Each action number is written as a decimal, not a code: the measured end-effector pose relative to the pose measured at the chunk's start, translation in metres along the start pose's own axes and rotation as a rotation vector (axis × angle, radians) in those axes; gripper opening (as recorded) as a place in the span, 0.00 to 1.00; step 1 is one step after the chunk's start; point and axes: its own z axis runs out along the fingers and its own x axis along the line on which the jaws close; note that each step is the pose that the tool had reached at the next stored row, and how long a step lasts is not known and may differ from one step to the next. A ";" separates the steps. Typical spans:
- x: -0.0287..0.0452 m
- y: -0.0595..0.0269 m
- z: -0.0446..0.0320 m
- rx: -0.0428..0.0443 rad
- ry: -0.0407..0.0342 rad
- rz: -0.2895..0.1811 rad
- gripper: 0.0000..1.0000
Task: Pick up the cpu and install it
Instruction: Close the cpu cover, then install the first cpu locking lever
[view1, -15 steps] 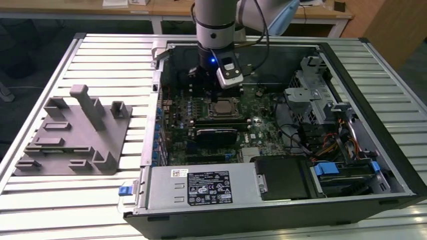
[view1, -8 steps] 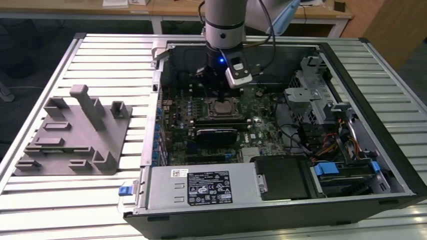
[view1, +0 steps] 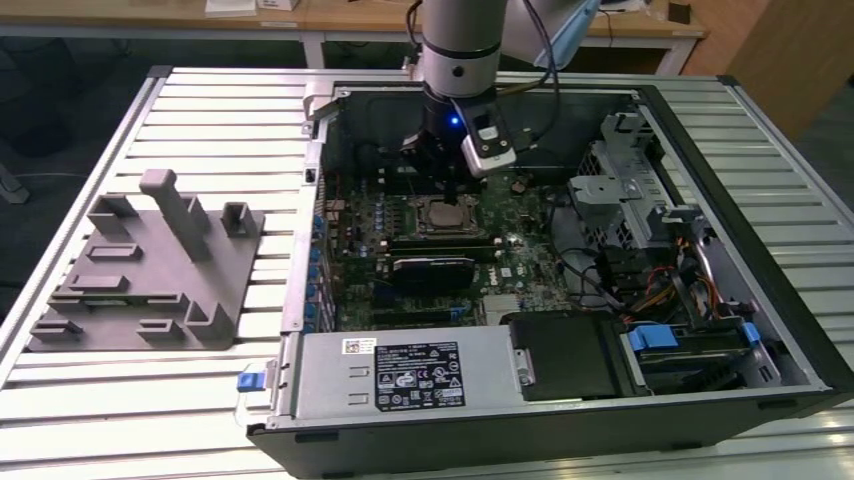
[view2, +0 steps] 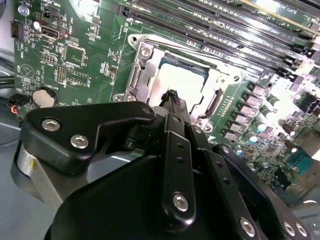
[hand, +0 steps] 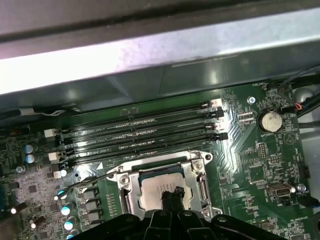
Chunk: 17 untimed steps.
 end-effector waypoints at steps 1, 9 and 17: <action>-0.0001 0.0000 -0.0011 -0.0001 0.0000 0.000 0.11; -0.0005 0.0002 -0.0120 -0.0004 -0.0001 0.000 0.11; -0.0006 0.0002 -0.0137 -0.0002 -0.0001 0.000 0.11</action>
